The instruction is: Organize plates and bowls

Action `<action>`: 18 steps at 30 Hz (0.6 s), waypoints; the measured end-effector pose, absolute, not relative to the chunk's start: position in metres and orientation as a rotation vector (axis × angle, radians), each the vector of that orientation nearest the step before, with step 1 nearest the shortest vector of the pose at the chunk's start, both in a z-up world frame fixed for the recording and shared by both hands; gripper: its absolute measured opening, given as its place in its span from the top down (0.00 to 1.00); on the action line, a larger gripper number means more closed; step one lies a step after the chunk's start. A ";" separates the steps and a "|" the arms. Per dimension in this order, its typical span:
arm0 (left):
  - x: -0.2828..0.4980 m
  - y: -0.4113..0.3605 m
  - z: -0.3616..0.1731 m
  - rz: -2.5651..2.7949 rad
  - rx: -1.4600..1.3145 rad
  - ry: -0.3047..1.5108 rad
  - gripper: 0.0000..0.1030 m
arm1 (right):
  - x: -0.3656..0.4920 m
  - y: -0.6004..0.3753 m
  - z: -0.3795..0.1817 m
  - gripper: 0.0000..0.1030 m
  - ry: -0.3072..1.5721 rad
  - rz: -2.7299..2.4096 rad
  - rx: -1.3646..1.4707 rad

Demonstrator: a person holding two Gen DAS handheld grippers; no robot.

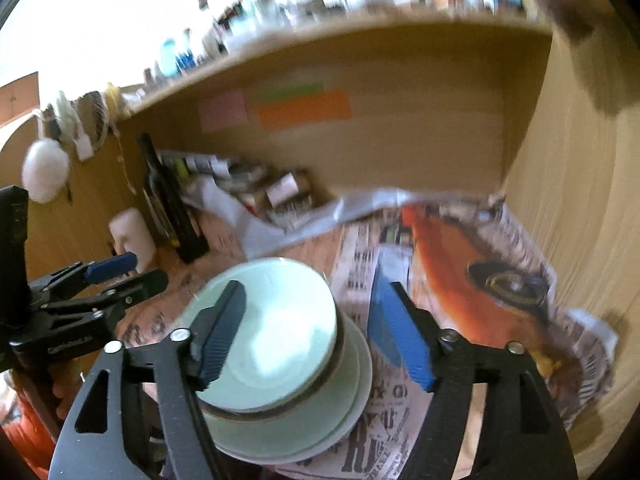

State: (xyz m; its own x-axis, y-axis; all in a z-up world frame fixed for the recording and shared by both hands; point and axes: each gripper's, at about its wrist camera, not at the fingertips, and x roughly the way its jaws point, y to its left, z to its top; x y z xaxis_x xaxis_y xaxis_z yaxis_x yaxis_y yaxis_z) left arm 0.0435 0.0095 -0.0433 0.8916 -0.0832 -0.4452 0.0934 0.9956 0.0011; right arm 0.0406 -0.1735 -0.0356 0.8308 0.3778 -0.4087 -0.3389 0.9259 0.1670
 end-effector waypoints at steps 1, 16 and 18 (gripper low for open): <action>0.038 0.010 -0.039 -0.083 0.028 0.430 0.24 | 0.035 -0.173 -0.031 0.30 0.422 0.375 0.082; -0.030 -0.006 -0.017 -0.085 0.035 0.204 0.03 | -0.023 -0.177 -0.011 0.08 0.227 0.393 0.108; -0.035 -0.008 -0.017 -0.083 0.036 0.195 0.03 | -0.030 -0.177 -0.012 0.00 0.197 0.385 0.107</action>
State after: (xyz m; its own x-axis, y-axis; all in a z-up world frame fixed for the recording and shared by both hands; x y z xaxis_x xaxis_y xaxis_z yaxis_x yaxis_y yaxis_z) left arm -0.0348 -0.0076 -0.0169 0.9776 -0.0788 -0.1949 0.0858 0.9959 0.0277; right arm -0.0302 -0.1765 -0.0116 0.9080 0.3831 -0.1697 -0.3623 0.9213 0.1412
